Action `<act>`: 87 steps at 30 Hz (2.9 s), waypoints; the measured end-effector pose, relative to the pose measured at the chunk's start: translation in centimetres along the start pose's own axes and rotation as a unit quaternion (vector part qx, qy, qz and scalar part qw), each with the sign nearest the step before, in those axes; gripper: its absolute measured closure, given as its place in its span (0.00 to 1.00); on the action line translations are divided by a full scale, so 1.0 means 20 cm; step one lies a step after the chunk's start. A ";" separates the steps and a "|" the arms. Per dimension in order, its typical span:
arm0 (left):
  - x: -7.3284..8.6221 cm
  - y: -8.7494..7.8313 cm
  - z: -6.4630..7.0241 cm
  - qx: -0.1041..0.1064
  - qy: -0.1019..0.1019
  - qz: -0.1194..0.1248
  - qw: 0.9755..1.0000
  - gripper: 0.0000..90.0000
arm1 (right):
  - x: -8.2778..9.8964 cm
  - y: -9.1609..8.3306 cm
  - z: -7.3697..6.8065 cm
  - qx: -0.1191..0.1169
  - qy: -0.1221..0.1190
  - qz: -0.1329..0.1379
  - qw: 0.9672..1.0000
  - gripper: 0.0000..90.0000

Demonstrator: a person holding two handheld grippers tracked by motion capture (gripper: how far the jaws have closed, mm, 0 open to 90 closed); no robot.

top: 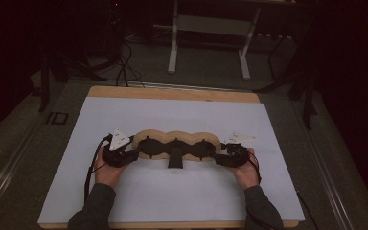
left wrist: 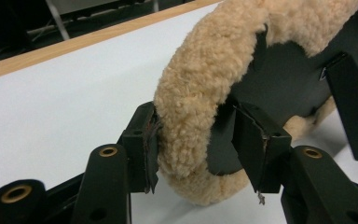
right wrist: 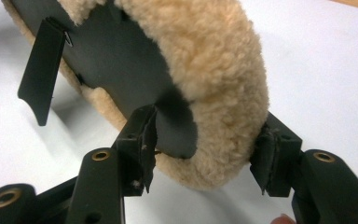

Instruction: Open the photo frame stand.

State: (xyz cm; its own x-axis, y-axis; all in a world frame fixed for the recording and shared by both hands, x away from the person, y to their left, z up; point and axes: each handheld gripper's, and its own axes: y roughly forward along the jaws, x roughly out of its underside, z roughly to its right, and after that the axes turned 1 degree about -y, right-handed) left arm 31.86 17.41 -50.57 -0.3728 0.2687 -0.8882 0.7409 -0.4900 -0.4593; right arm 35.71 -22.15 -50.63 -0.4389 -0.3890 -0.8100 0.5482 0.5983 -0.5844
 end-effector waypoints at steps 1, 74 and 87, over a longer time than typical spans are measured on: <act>0.00 -0.01 0.00 0.003 -0.002 0.001 1.000 0.57 | 0.00 0.00 0.00 -0.003 0.001 -0.002 1.000 0.51; 0.00 -0.26 -0.02 0.066 -0.083 0.055 0.993 0.51 | 0.10 -0.12 -0.09 -0.018 0.033 -0.073 0.997 0.55; -0.05 -0.28 -0.09 0.043 -0.109 0.047 0.992 0.53 | 0.11 -0.10 -0.12 -0.038 0.038 -0.089 0.995 0.61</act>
State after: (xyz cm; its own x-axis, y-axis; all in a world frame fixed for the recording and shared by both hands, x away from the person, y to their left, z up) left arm 29.15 21.43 -47.18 -0.4224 0.0379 -0.9056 0.7315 -0.5757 -0.3653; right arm 31.98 -22.46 -51.05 -0.5786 -0.4408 -0.6862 0.4030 0.5770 -0.7104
